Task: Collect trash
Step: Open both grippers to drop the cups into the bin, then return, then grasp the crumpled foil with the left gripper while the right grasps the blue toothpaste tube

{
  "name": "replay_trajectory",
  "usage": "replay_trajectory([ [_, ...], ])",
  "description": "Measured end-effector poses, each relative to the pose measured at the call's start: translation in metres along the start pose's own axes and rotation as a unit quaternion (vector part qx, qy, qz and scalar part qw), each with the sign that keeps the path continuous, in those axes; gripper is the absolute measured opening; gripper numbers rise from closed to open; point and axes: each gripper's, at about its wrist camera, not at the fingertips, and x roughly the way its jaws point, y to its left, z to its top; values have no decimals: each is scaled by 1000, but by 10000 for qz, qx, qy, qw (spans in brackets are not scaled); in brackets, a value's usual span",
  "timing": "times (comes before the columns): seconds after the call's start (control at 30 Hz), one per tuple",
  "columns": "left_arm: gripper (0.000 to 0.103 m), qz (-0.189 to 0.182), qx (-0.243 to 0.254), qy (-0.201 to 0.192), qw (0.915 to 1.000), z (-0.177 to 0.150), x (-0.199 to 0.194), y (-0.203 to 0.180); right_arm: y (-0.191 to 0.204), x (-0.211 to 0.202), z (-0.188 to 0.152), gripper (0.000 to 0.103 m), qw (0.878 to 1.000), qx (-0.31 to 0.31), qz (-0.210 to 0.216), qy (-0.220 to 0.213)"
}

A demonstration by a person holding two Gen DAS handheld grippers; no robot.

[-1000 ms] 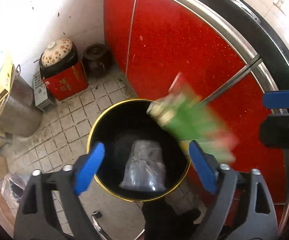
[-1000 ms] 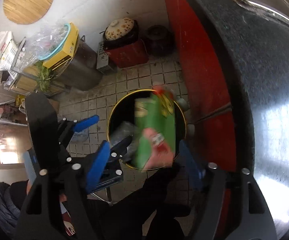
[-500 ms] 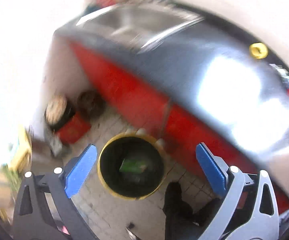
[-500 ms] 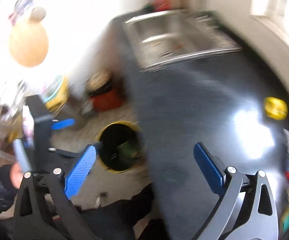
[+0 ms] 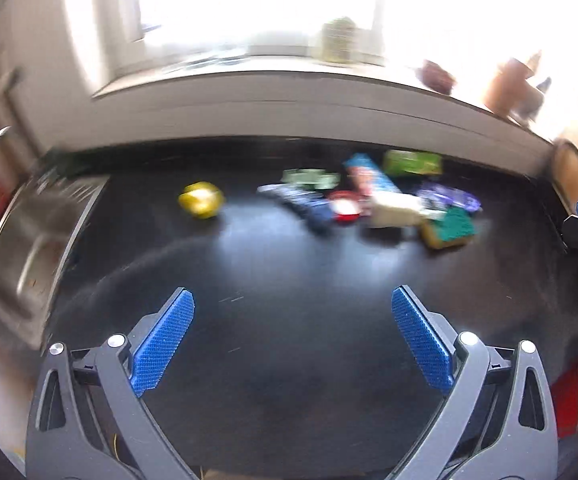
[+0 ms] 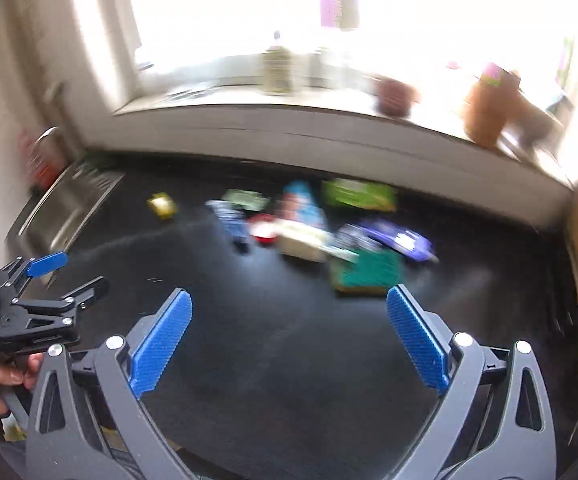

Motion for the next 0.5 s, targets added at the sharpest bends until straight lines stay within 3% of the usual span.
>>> replay_trajectory([
  [0.23, 96, -67, 287, 188, 9994, 14, 23, -46, -36, 2, -21, 95, 9992, 343, -183, 24],
  [0.5, 96, 242, 134, 400, 9988, 33, 67, -43, -36, 58, -17, 95, 9990, 211, -199, 342],
])
